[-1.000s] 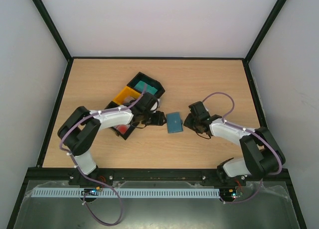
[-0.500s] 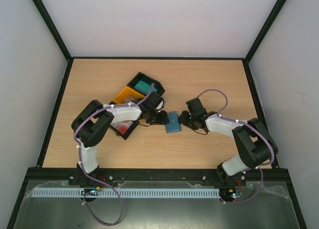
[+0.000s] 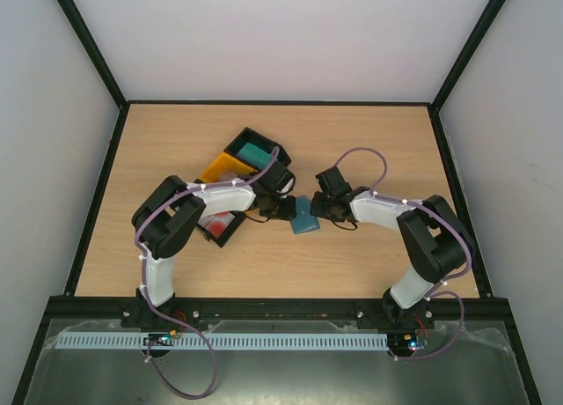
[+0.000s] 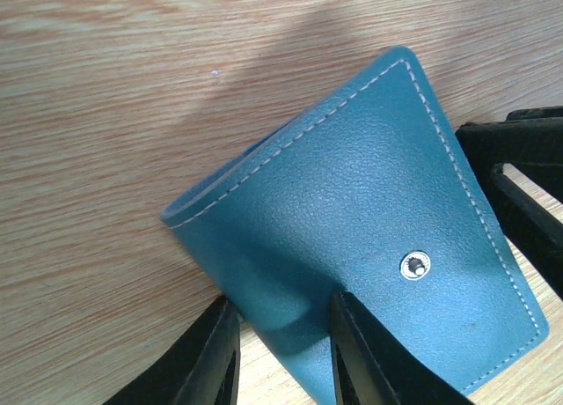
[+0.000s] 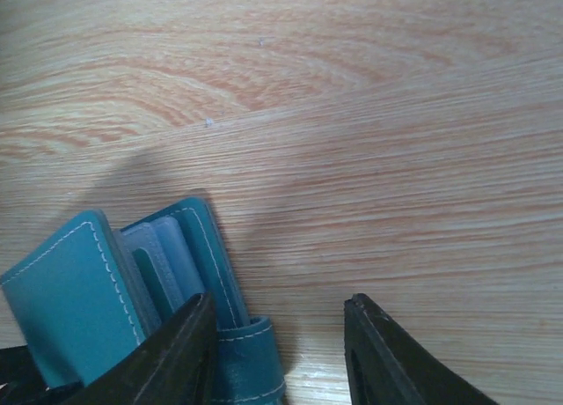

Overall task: Put the credit cards into the card holder
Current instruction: Close the card holder at the center of the board.

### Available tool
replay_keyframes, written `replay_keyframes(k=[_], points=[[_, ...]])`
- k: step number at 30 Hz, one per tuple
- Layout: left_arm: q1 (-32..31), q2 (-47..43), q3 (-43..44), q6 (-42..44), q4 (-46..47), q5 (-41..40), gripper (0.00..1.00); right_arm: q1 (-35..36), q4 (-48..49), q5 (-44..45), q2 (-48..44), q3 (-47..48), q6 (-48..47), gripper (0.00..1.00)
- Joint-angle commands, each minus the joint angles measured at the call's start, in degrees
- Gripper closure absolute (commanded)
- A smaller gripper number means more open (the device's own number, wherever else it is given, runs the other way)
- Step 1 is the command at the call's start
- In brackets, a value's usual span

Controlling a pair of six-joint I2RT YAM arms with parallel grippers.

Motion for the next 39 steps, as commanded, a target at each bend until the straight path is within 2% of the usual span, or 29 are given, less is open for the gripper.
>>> replay_keyframes(k=[1, 6, 12, 17, 22, 23, 34, 36, 39], points=[[-1.15, 4.89, -1.59, 1.55, -5.53, -6.56, 0.70, 3.21, -10.19, 6.63, 2.35, 1.56, -2.81, 0.62], [-0.99, 4.95, -2.96, 1.45, -5.57, -8.06, 0.70, 3.45, -16.36, 15.09, 0.05, 0.22, -2.80, 0.67], [-0.03, 3.52, -4.22, 1.76, -4.52, -7.81, 0.70, 3.45, -24.23, 26.39, -3.11, 2.57, 0.78, 0.68], [0.53, 2.25, -4.09, 2.91, -3.92, -6.12, 0.70, 3.45, -21.66, 23.19, -7.88, 3.24, 1.96, 0.66], [0.53, 1.27, -3.62, 3.33, -3.09, -2.78, 0.67, 3.45, -11.00, 6.60, -13.11, -1.14, -1.07, 0.55], [0.56, 1.23, -3.62, 3.33, -2.90, -2.27, 0.66, 3.45, -10.15, 5.48, -13.26, -1.41, -1.49, 0.54], [0.53, 1.90, -3.16, 2.05, -2.15, -1.26, 0.65, 4.15, -12.59, 6.38, -3.60, 1.26, -8.24, 0.51], [0.52, 1.86, -3.38, 1.95, -2.19, -1.48, 0.65, 4.15, -14.50, 9.83, -2.84, 1.43, -8.01, 0.51], [0.52, 1.83, -3.60, 2.01, -2.13, -1.57, 0.65, 4.15, -18.50, 21.19, -2.86, 2.10, -3.36, 0.53]])
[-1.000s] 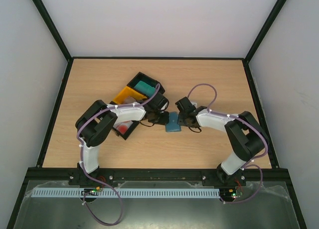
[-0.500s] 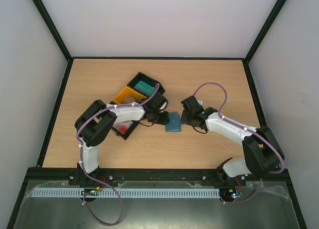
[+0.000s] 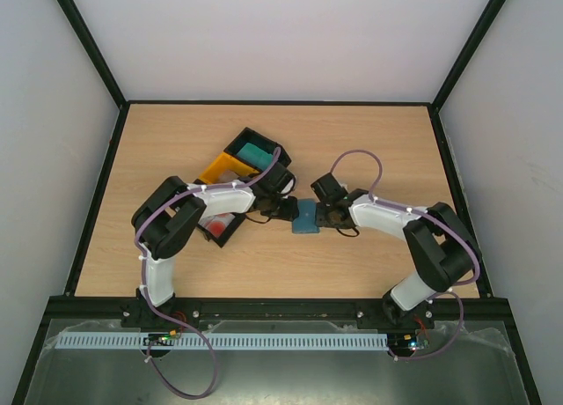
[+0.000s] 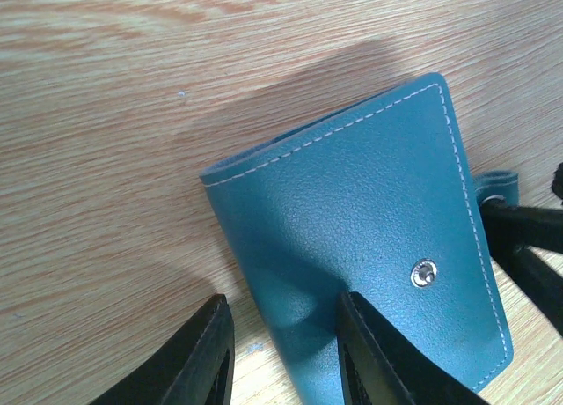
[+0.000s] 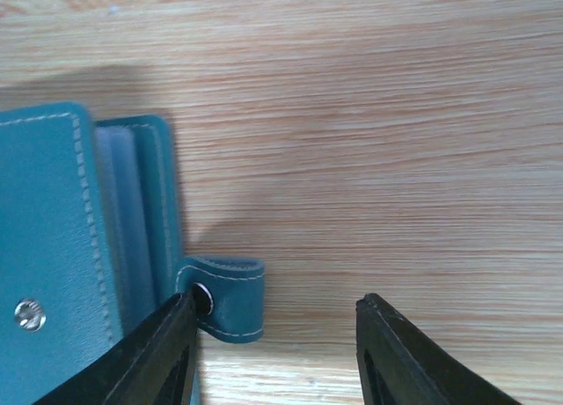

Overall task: Put the credit cards into the card holder
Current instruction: Close the card holder at the center of the board.

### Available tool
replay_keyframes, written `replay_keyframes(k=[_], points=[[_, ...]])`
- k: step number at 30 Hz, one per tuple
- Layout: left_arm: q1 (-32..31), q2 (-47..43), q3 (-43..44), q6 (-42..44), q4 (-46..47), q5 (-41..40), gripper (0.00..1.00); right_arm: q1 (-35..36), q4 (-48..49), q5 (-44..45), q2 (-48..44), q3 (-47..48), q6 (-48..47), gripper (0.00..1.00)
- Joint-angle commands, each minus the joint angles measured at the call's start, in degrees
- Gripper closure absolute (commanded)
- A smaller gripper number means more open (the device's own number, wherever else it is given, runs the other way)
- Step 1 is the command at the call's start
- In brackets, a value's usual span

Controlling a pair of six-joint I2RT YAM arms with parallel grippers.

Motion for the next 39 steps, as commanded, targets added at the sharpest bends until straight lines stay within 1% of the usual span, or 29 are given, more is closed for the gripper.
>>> replay_keyframes(k=[1, 4, 7, 9, 10, 13, 15, 18, 25, 28, 29, 34, 39], points=[[0.35, 2.10, -2.27, -0.07, -5.56, -1.63, 0.65, 0.26, -7.12, 15.88, 0.02, 1.94, 4.10, 0.54], [0.42, 1.23, -2.40, -0.07, -5.41, -1.49, 0.65, 0.28, -9.41, 22.65, -2.08, 2.27, 8.01, 0.56], [0.31, -1.40, -2.29, -0.55, -3.74, 0.13, 0.66, 0.28, -10.88, 24.12, -4.72, 2.79, 9.33, 0.56], [0.22, -3.53, -2.62, -1.36, -1.98, 0.95, 0.66, 0.17, -9.60, 20.84, -7.06, 2.43, 8.44, 0.54], [0.18, -4.61, -2.89, -1.95, -1.04, 1.31, 0.64, 0.15, -8.36, 16.95, -8.14, 2.21, 7.36, 0.52], [0.13, -7.31, -4.32, -4.00, 1.92, 1.92, 0.52, -0.05, -4.20, 7.90, -10.04, 1.55, 6.39, 0.45], [0.09, -9.07, -5.56, -5.25, 3.65, 1.77, 0.46, -0.09, -3.33, 4.66, -9.35, 1.99, 6.54, 0.44], [0.09, -10.25, -7.73, -6.93, 5.80, 0.80, 0.41, -0.10, -3.15, 2.10, -7.07, 3.48, 5.96, 0.42], [0.14, -8.97, -10.52, -8.29, 8.64, 3.41, 0.40, 0.46, -4.99, -0.39, -2.23, 7.16, 2.85, 0.41], [0.09, -8.65, -10.86, -8.18, 9.00, 3.55, 0.41, 1.02, -3.43, -2.21, -0.44, 6.41, 1.43, 0.37], [0.09, -8.50, -10.91, -8.18, 9.21, 3.69, 0.41, 1.13, -3.68, -2.07, 0.45, 6.47, 1.30, 0.37], [0.10, -7.91, -12.13, -8.63, 10.38, 4.22, 0.42, 2.17, -9.06, 7.63, 2.61, 8.58, 3.31, 0.38], [0.09, -6.79, -12.27, -8.63, 10.93, 4.59, 0.43, 2.65, -11.25, 9.93, 0.25, 8.11, 5.66, 0.44]])
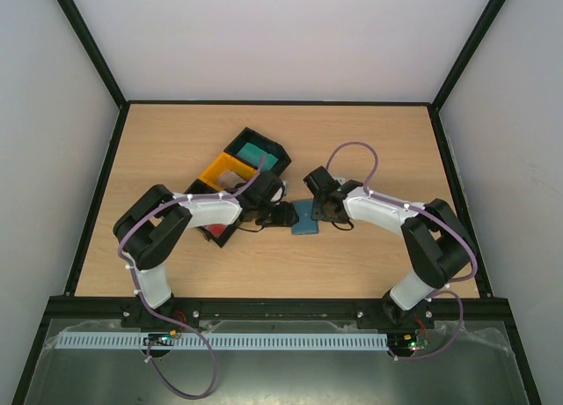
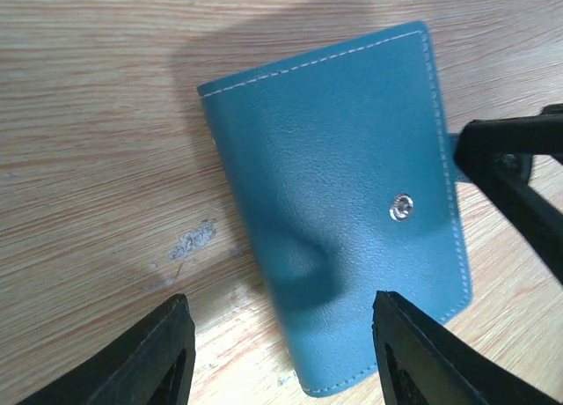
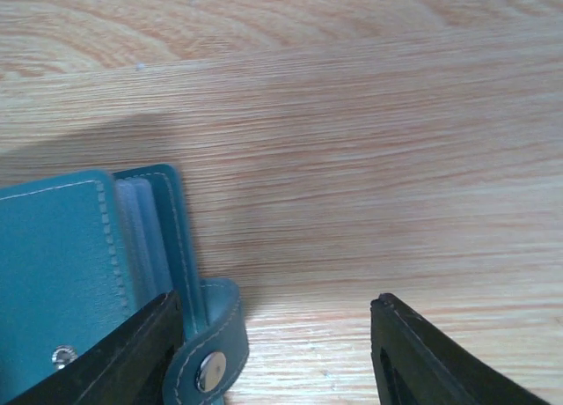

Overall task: Put the credit cards into the card holder
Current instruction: Close the card holder at the center of the board.

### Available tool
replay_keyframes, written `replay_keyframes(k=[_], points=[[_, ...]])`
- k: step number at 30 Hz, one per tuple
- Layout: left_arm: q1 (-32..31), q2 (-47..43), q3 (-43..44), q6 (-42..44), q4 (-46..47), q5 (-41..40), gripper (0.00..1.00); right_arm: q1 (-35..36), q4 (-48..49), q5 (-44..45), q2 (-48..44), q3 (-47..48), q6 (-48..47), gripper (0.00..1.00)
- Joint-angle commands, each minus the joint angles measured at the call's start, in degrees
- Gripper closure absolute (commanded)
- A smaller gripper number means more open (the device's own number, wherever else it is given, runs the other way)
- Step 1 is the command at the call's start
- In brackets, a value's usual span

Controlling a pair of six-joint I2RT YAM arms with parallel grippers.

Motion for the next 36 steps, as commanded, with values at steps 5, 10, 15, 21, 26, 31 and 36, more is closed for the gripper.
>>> replay_keyframes(k=[5, 10, 15, 21, 26, 31, 36], points=[[0.11, 0.80, -1.33, -0.15, 2.15, 0.95, 0.43, 0.58, -4.98, 5.47, -3.23, 0.95, 3.22, 0.58], [0.11, 0.88, -1.83, -0.29, 2.79, 1.25, 0.43, 0.60, -4.13, 5.44, -5.65, 0.82, 3.29, 0.67], [0.00, 0.65, -1.32, 0.06, 3.41, 2.02, 0.44, 0.58, -3.06, 4.15, -5.87, 0.38, 2.81, 0.71], [-0.50, 1.21, -0.79, 0.14, 3.51, 2.21, 0.44, 0.59, -1.58, 1.97, -5.06, -0.66, 1.93, 0.76], [-0.59, 1.90, -0.53, 0.02, 3.54, 2.27, 0.44, 0.61, 3.81, -4.68, -7.40, -1.65, 0.29, 0.47], [-0.59, 0.85, -0.73, -0.86, 3.43, 0.65, 0.45, 1.39, 2.71, -3.89, -3.73, 0.00, -0.90, 0.41], [-0.51, 0.32, -0.78, -1.29, 3.37, 0.10, 0.45, 1.89, -0.90, 2.16, -0.72, 1.48, 0.38, 0.54]])
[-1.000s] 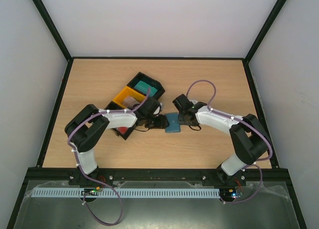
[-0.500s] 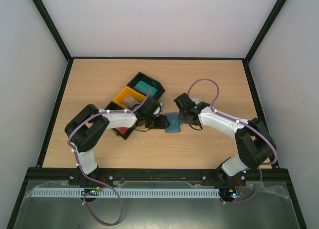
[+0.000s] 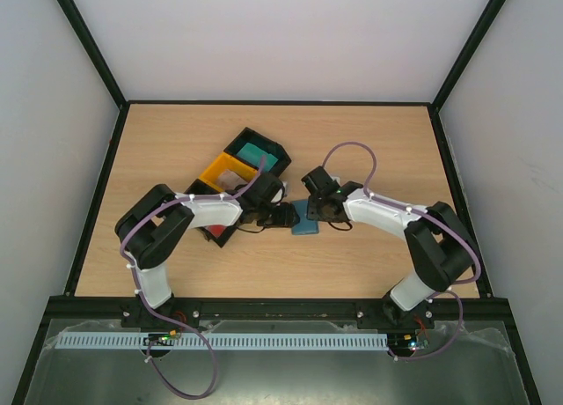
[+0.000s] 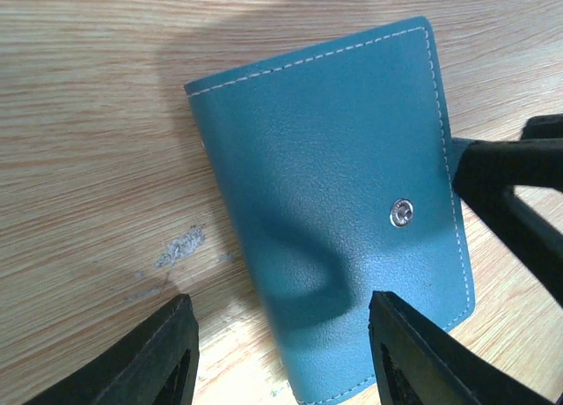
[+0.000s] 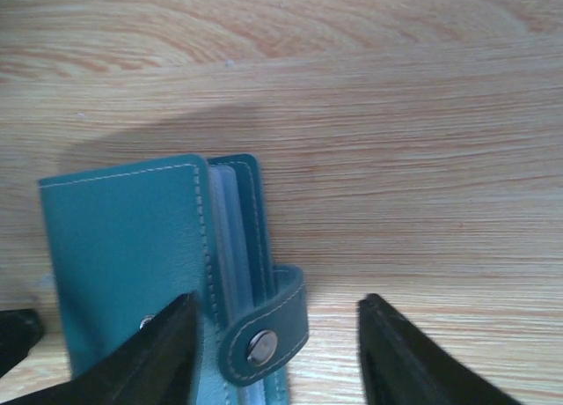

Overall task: Put the credit cards into the card holder
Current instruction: Close the card holder at the center of the board.

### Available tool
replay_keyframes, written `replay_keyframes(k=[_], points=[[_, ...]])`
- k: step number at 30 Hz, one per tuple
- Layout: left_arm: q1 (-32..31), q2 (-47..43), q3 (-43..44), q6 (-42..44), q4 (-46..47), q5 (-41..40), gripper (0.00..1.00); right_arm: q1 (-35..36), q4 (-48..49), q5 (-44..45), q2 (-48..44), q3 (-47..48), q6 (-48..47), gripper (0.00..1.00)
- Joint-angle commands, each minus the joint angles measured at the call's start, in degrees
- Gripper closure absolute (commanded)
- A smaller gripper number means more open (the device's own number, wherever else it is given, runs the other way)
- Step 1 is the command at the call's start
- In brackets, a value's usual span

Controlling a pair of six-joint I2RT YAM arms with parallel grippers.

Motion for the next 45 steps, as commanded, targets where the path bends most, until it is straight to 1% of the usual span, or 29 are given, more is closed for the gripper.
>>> replay_keyframes(k=[1, 3, 5, 11, 12, 16, 18, 24, 27, 30, 35, 42, 45], points=[[-0.04, -0.76, 0.08, -0.53, 0.53, -0.88, 0.45, 0.56, -3.56, 6.10, 1.45, 1.79, 0.90, 0.59], [-0.03, -0.69, 0.05, -0.65, 0.57, -0.88, 0.45, 0.57, -4.07, 7.34, 0.37, 1.51, 1.66, 0.67], [-0.01, -0.64, 0.06, -0.61, 0.55, -0.88, 0.45, 0.57, -3.45, 7.29, -0.88, 1.02, 2.21, 0.72], [-0.02, -0.51, 0.06, -0.61, 0.53, -0.97, 0.45, 0.62, -3.40, 6.78, -1.05, 1.32, 2.67, 0.77], [-0.03, -0.51, 0.01, -0.66, 0.47, -0.97, 0.45, 0.65, -3.48, 6.80, -1.01, 1.32, 2.68, 0.79], [-0.03, -0.24, 0.05, -0.64, 0.46, -0.93, 0.45, 0.65, -3.55, 6.44, -0.77, 1.03, 2.69, 0.93], [-0.03, -0.15, 0.05, -0.49, 0.48, -0.88, 0.45, 0.65, -3.36, 5.71, -0.57, 0.93, 2.60, 0.98], [-0.03, -0.07, -0.04, -0.69, 0.66, -0.71, 0.45, 0.63, -1.64, 3.16, -1.30, 0.44, 1.91, 0.98], [0.03, 0.41, -0.11, -1.34, 0.91, -0.86, 0.44, 0.65, 1.28, -0.28, -1.69, -0.17, 0.83, 0.98], [0.26, 1.74, -1.12, -4.30, 2.02, -1.59, 0.44, 0.65, 4.40, -4.38, -1.82, -0.82, -0.29, 0.98], [0.73, 2.85, -1.74, -7.07, 3.95, -1.67, 0.54, 0.65, 6.42, -6.59, -1.49, -1.11, -1.33, 0.98], [0.69, 3.78, -2.03, -6.45, 3.65, -2.03, 0.57, 0.65, 8.21, -9.30, -0.89, -1.62, -1.54, 0.98], [0.66, 4.35, -1.82, -6.06, 2.68, -2.74, 0.62, 0.65, 7.91, -9.33, -0.85, -1.43, -1.85, 0.98]])
